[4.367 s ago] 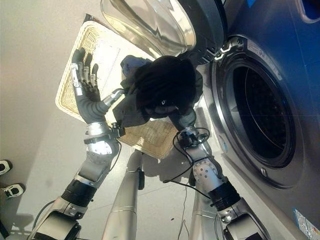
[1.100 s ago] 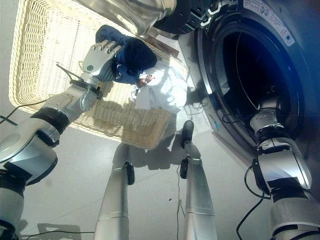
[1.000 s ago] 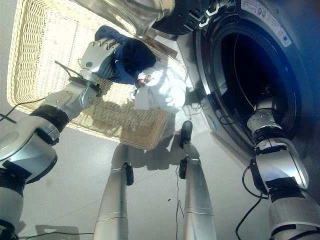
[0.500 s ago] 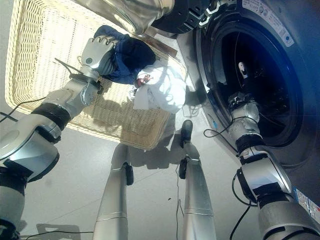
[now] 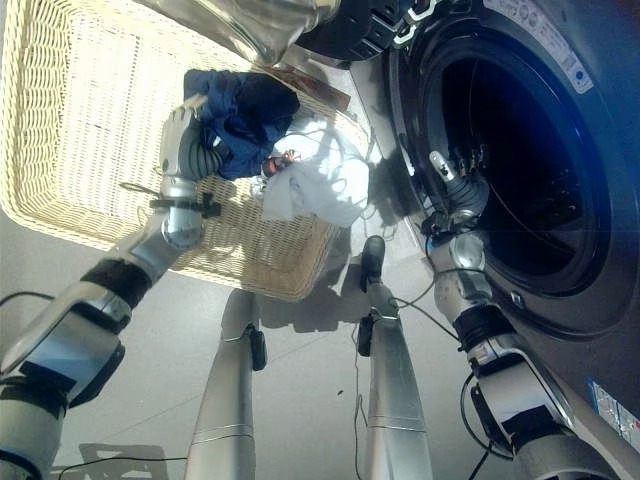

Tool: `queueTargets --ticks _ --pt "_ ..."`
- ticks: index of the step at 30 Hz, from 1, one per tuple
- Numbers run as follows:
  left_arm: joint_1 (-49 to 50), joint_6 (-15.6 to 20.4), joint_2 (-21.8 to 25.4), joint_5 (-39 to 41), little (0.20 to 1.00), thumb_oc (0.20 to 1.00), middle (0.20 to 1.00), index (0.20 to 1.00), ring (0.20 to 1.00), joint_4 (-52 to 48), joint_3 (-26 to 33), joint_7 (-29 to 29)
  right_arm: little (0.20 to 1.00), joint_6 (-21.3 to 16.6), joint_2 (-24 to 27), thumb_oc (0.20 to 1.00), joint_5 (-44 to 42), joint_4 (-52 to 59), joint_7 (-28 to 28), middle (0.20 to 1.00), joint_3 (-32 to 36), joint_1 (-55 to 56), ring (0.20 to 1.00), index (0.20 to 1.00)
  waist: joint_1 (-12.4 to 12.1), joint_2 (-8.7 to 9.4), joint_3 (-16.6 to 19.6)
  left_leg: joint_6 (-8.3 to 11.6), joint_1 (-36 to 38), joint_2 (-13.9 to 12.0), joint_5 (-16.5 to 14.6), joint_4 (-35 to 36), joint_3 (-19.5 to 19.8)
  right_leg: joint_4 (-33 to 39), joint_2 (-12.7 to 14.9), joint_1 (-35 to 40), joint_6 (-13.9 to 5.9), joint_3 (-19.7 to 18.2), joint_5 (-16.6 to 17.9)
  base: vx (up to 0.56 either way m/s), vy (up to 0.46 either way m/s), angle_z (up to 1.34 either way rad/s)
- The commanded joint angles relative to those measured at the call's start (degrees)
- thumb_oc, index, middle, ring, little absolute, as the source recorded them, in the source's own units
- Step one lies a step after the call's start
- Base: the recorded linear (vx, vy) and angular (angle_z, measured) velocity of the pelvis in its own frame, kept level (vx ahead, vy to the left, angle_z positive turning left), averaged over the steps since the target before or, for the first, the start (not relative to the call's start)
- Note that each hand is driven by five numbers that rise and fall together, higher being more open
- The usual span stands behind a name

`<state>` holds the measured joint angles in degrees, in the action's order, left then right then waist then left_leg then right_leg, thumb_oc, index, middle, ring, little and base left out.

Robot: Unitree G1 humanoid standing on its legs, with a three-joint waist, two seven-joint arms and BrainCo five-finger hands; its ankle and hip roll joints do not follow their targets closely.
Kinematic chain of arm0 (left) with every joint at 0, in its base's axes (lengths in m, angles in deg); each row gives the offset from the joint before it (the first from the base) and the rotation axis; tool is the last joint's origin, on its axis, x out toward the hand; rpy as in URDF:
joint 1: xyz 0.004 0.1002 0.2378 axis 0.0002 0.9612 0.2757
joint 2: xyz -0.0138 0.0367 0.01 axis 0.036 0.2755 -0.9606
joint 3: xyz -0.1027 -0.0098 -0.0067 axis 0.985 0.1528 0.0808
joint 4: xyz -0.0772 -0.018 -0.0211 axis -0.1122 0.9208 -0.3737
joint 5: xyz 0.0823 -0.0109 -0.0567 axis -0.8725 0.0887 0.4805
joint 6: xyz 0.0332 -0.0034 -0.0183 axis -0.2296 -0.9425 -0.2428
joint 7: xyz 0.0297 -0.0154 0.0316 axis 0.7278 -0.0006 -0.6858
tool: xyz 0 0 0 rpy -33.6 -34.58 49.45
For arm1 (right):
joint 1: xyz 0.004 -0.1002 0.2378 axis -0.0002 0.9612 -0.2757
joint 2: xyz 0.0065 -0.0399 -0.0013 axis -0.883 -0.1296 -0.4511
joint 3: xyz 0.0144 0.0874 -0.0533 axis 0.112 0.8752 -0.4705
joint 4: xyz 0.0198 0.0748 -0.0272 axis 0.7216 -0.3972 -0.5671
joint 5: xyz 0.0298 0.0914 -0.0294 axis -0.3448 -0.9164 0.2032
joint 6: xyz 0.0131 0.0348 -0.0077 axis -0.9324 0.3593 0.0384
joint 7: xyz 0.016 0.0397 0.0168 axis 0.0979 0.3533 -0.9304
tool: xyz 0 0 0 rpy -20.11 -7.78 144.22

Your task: Put the clothes into the washing machine.

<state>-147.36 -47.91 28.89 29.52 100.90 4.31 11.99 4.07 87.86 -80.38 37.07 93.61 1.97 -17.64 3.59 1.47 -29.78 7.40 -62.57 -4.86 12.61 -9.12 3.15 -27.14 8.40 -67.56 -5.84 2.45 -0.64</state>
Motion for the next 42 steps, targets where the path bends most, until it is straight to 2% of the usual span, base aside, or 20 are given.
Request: queueTargets --ticks 1,9,16,18,20,23,25,30,37,42 --pt "1.5 5.6 -2.3 -1.3 0.200 0.200 0.200 0.200 0.200 -6.2 4.4 -2.8 1.000 -0.3 0.6 1.000 4.2 8.3 -0.8 1.000 3.4 3.8 1.000 1.000 -1.6 0.88 0.0 -2.04 1.4 5.1 -7.6 -5.6 -0.3 9.6 -4.7 5.0 -1.66 2.9 6.7 0.00 -0.038 0.05" --pt "11.0 13.6 -3.8 0.3 0.200 0.200 0.200 0.200 0.200 -18.8 10.8 1.2 1.000 1.6 -0.1 1.000 3.3 17.5 -7.6 1.000 5.4 10.1 1.000 1.000 -2.8 0.29 0.0 -2.78 1.6 5.9 -7.4 -6.4 0.4 8.0 -3.7 4.9 -1.68 3.7 6.6 0.01 -0.043 0.05" --pt "14.6 16.3 -5.0 -1.0 0.200 0.200 0.200 0.200 0.200 -28.3 13.2 3.0 1.000 3.9 -1.2 1.000 0.7 23.2 -13.0 1.000 5.9 13.3 1.000 1.000 -3.3 -0.10 0.0 -3.21 2.0 6.5 -7.1 -6.6 0.8 7.5 -3.1 5.0 -1.77 3.9 6.9 0.01 -0.028 0.07" --pt "15.7 18.1 -5.5 -2.7 0.200 0.200 0.200 0.200 0.200 -33.9 14.2 3.6 1.000 5.5 -1.6 1.000 -2.1 26.0 -18.5 1.000 5.4 14.2 1.000 1.000 -3.6 -0.35 0.0 -3.40 2.2 6.9 -7.0 -6.8 1.1 7.2 -2.8 4.9 -1.80 4.0 7.2 0.02 -0.049 0.07" --pt "16.2 19.0 -5.7 -3.8 0.200 0.200 0.200 0.200 0.200 -36.9 14.7 4.6 1.000 6.4 -1.8 1.000 -1.7 28.1 -20.8 1.000 5.0 14.9 1.000 1.000 -3.6 -0.32 0.0 -3.48 2.3 7.0 -6.9 -7.0 1.2 6.9 -2.6 4.9 -1.82 4.2 7.2 0.00 -0.041 0.07" --pt "16.6 18.6 -6.2 -4.6 0.200 0.200 0.200 0.200 0.200 -41.7 15.0 7.5 1.000 7.9 -2.4 1.000 -1.7 31.4 -23.1 1.000 4.1 15.7 1.000 1.000 -3.8 -0.35 0.0 -3.57 2.4 7.3 -6.7 -7.1 1.4 6.8 -2.5 5.1 -1.85 4.4 7.3 0.00 -0.030 0.04" --pt "16.3 17.6 -6.3 -7.6 0.200 0.200 0.200 0.200 0.200 -44.7 14.7 8.3 1.000 10.3 -2.5 1.000 -1.7 33.9 -24.9 1.000 3.3 15.4 1.000 1.000 -3.9 -0.42 0.0 -3.67 2.5 7.5 -6.5 -7.1 1.6 6.8 -2.5 5.2 -1.85 4.5 7.4 0.00 -0.018 0.04" --pt "15.5 16.2 -6.3 -12.0 0.200 0.200 0.200 0.200 0.200 -47.3 14.3 8.5 1.000 13.3 -2.0 1.000 -2.1 36.8 -27.5 1.000 2.0 14.3 1.000 1.000 -4.0 -0.44 0.0 -3.70 2.6 7.6 -6.4 -7.3 1.6 6.6 -2.4 5.3 -1.85 4.7 7.4 0.00 0.000 0.00" --pt "12.4 11.3 -5.2 -16.8 0.200 0.200 0.200 0.200 0.200 -48.6 12.1 9.5 1.000 17.5 -1.9 1.000 -4.5 40.8 -30.9 1.000 -1.2 11.8 1.000 1.000 -4.0 -0.64 0.0 -3.57 2.8 7.7 -6.1 -7.6 1.6 6.5 -2.3 5.5 -1.94 4.7 7.5 0.00 0.000 0.00" --pt "10.7 8.0 -4.0 -19.4 0.200 0.200 0.200 0.200 0.200 -48.3 10.6 9.0 1.000 18.1 -1.6 1.000 -6.0 41.9 -32.1 1.000 -2.5 10.3 1.000 1.000 -4.1 -0.82 0.0 -3.44 2.5 7.8 -5.9 -8.0 1.6 6.4 -2.1 5.4 -2.00 4.9 7.6 0.00 0.000 0.00"
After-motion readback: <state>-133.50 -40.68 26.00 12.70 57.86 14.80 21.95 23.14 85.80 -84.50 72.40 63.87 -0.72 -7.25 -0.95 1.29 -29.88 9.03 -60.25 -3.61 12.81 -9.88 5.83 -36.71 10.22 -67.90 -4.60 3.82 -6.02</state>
